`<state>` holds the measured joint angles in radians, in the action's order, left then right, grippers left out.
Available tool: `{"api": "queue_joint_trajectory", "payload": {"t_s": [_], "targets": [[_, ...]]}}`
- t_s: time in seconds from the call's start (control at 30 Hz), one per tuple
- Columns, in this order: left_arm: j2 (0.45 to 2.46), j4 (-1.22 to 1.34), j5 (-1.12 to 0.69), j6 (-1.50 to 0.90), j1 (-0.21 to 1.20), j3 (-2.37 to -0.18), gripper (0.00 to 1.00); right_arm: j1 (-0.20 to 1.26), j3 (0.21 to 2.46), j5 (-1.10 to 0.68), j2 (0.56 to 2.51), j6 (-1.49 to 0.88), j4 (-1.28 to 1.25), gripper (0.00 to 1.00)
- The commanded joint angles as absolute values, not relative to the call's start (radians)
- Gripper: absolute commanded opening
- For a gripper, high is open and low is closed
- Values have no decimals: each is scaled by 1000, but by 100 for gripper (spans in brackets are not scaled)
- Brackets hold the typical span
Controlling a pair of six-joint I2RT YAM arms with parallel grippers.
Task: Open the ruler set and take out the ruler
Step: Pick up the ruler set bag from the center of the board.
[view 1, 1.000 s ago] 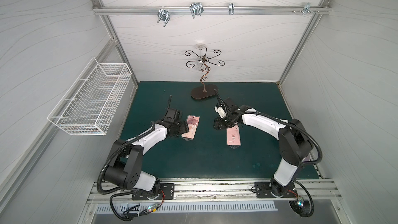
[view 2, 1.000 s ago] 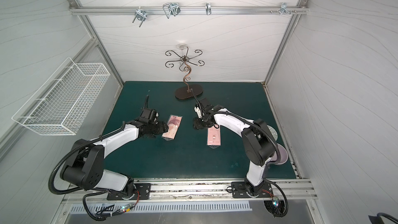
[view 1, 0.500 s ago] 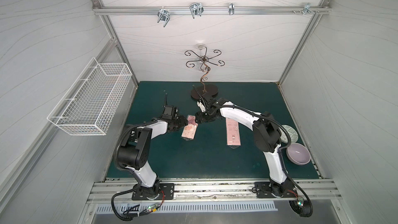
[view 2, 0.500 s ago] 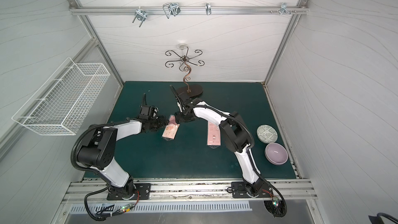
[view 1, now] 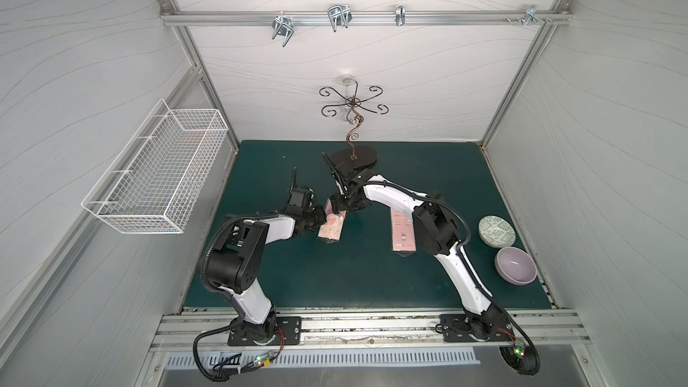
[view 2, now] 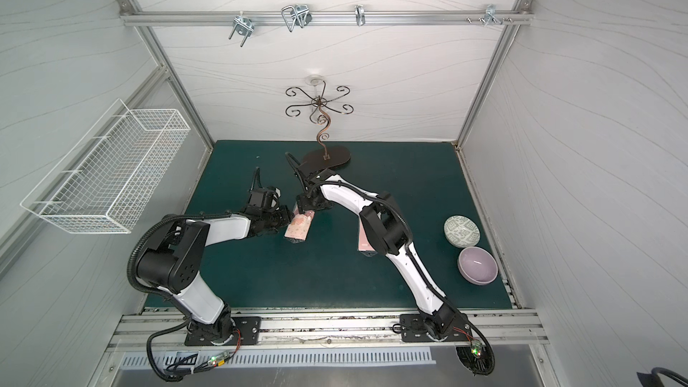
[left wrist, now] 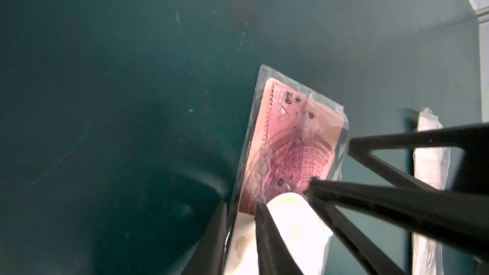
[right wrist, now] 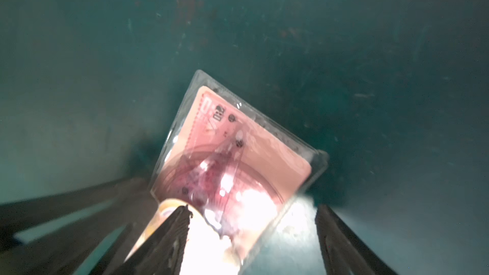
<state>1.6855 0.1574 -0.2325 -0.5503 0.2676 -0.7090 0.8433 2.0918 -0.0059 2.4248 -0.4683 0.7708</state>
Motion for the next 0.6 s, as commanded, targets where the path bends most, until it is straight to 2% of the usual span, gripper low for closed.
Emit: {"api": "queue_joint_trajectory", "payload": {"t_s": [0.0, 0.1, 0.3, 0.43, 0.53, 0.57], "targets": [[1713, 31, -279, -587, 284, -644, 24, 864, 2149, 7, 2470, -485, 862, 78], [1697, 24, -275, -586, 286, -638, 24, 870, 2118, 18, 2478, -491, 867, 76], [1677, -3, -237, -570, 287, -636, 24, 893, 2024, 38, 2458, -488, 832, 43], [1686, -3, -231, -569, 287, -641, 24, 896, 2010, 48, 2453, -467, 825, 15], [1696, 0, -230, -571, 288, -646, 24, 897, 2010, 62, 2454, -454, 831, 0], [1699, 1, -227, -572, 287, -647, 24, 897, 2008, 68, 2454, -453, 835, 0]]}}
